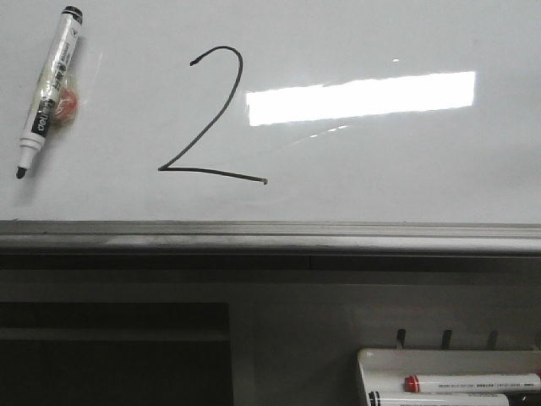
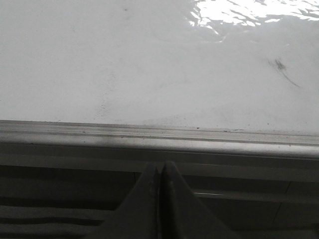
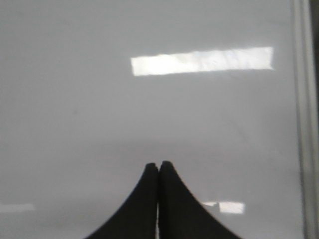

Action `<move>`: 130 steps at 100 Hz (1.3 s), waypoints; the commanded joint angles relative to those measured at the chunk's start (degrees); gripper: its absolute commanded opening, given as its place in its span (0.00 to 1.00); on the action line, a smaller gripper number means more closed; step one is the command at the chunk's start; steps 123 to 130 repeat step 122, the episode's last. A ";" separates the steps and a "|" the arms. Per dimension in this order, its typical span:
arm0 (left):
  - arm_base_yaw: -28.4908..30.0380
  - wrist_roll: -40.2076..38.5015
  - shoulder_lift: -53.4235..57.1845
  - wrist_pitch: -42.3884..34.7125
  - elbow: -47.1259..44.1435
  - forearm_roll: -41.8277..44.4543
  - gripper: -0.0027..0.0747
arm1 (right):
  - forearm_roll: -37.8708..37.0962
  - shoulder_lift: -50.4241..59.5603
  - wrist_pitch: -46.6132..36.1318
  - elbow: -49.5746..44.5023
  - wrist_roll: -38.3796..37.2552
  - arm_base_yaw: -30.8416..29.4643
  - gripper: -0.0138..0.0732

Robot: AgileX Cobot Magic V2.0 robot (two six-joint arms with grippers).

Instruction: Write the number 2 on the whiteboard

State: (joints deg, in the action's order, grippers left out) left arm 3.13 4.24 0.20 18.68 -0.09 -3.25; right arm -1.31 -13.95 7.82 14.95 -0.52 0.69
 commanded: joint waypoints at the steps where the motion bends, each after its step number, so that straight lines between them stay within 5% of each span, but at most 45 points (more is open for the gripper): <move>1: 0.15 -0.32 1.60 -4.09 -0.58 -0.36 0.01 | -2.33 2.45 -3.80 -1.26 -0.11 -4.00 0.08; 34: 0.15 -0.32 1.60 -4.09 -0.58 -0.36 0.01 | 0.88 15.05 -3.48 -17.31 -0.11 -6.37 0.08; 54: 0.15 -0.32 1.60 -4.09 -0.58 -0.36 0.01 | 1.31 15.68 9.72 -17.17 -0.11 -6.37 0.08; 130: 0.15 -0.32 1.60 -4.09 -0.58 -0.36 0.01 | 1.31 15.68 9.62 -17.17 -0.11 -6.37 0.08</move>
